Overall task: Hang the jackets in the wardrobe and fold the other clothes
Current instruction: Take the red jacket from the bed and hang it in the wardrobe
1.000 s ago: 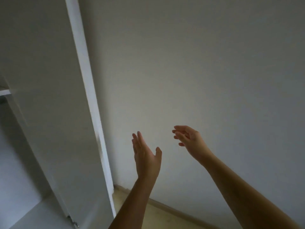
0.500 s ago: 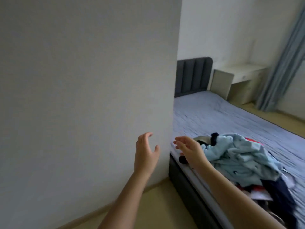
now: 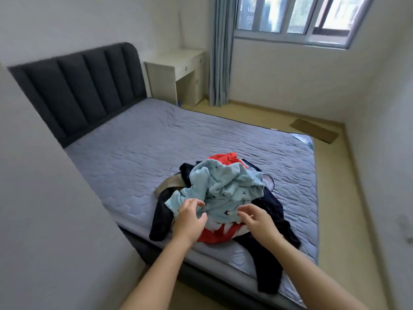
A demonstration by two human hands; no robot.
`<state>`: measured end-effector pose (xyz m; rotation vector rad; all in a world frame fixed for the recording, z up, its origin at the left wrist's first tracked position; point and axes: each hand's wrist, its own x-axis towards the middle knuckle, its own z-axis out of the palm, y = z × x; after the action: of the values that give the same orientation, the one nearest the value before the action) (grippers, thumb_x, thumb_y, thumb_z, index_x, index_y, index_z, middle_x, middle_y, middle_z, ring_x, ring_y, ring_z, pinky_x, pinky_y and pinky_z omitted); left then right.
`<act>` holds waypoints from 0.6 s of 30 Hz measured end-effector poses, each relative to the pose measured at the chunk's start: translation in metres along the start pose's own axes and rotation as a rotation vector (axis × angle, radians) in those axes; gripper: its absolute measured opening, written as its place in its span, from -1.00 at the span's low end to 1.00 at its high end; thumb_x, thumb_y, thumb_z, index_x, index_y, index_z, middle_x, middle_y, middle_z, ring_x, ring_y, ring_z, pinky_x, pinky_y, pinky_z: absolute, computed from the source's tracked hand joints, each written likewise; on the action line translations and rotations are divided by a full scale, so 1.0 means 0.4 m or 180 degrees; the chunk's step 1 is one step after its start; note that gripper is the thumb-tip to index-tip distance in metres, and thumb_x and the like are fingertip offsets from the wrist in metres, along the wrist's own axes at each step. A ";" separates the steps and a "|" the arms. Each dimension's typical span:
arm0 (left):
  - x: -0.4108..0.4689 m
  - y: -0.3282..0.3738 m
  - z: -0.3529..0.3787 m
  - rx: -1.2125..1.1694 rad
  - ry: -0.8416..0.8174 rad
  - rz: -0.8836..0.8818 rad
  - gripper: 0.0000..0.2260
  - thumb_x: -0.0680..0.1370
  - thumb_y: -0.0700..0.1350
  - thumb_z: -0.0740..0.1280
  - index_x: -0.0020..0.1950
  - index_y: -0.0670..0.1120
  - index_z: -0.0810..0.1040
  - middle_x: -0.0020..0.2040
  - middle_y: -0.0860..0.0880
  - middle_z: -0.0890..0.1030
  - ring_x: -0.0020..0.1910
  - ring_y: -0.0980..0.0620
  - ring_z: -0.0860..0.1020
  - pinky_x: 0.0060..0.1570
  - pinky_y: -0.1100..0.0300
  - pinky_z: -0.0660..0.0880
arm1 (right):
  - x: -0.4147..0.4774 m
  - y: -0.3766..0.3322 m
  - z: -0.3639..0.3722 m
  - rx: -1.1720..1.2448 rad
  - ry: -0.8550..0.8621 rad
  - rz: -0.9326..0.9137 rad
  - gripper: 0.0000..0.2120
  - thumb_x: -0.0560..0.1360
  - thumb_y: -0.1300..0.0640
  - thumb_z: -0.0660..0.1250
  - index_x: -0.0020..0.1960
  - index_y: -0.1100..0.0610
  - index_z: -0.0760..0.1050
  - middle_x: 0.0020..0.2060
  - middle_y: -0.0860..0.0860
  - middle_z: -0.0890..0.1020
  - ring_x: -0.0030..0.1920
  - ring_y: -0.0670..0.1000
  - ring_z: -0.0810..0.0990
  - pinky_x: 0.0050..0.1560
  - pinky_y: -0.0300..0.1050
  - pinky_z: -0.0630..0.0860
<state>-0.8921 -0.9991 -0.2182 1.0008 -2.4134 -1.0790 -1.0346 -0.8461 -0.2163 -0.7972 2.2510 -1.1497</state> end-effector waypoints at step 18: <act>0.655 -0.148 0.463 0.1068 -0.0995 0.0007 -0.31 0.50 -0.05 0.35 0.52 0.02 0.03 0.47 -0.04 0.11 0.25 -0.03 0.43 0.14 0.11 0.47 | 0.622 0.335 -0.052 -0.0817 -0.0256 0.0838 -0.68 0.54 0.07 0.25 0.29 -0.02 0.43 0.14 -0.10 0.50 0.08 -0.09 0.52 0.12 -0.11 0.51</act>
<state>-1.1470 -1.1150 -0.3856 0.9879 -2.9209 -0.9031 -1.2621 -0.9416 -0.3559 -0.6048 2.3786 -0.7066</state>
